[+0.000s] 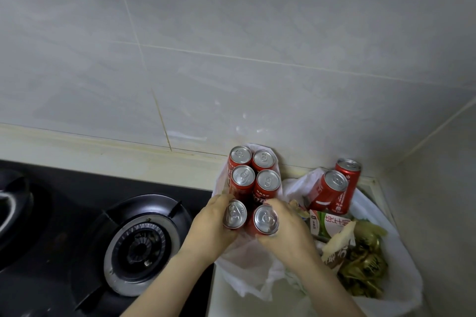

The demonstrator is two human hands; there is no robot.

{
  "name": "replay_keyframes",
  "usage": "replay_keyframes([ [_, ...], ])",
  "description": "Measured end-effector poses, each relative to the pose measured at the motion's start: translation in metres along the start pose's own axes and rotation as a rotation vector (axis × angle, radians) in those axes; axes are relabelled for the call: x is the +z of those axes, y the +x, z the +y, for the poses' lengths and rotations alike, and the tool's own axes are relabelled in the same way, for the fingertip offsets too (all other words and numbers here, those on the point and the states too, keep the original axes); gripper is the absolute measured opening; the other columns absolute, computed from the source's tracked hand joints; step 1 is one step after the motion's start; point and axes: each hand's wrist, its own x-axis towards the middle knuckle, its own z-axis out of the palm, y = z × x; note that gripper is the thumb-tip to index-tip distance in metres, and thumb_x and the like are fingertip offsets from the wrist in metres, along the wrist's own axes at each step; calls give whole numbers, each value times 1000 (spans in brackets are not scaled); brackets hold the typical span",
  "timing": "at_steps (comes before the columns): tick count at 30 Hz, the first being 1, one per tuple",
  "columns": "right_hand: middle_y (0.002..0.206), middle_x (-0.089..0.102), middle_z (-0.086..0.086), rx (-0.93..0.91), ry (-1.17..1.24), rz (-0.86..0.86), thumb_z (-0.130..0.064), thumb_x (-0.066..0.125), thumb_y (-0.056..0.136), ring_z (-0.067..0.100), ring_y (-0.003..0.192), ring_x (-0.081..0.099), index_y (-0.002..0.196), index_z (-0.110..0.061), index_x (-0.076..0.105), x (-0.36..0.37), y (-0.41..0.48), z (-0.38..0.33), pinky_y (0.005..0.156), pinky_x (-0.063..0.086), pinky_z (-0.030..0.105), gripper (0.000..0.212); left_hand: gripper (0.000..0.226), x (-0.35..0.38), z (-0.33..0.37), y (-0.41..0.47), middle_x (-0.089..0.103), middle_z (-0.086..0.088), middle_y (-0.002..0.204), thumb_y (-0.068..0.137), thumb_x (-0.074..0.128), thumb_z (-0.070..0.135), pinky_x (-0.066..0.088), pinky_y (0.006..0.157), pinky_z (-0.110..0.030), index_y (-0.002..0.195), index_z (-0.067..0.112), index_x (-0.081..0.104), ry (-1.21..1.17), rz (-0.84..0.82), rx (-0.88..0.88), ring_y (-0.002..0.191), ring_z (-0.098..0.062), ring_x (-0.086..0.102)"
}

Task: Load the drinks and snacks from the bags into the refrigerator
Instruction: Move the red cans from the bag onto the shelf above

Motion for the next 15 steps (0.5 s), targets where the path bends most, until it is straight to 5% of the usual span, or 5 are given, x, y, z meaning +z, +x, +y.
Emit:
replay_keyframes([
  [3,94,58,-19,-12,9,23,-35,72,62,-1,82,50,97,-36,55,-14,-6,-6,67,40,15,39,57,-5,-1,-3,56,19,96,63,72,23,40,77,-6,117,28,57,-44,36,-8,94,-7,57],
  [7,88,63,-16,-26,87,80,-32,74,56,2,86,59,96,-34,61,-37,-19,-23,76,50,28,42,58,-13,4,-11,66,12,96,52,76,24,52,80,-27,107,34,60,-109,79,-8,88,-4,62],
  [15,99,69,-14,-117,426,282,-32,81,51,4,94,65,100,-37,62,-76,-46,-61,86,54,37,53,53,-63,60,-46,67,22,93,56,75,13,55,77,-25,100,38,61,-262,276,152,86,1,65],
])
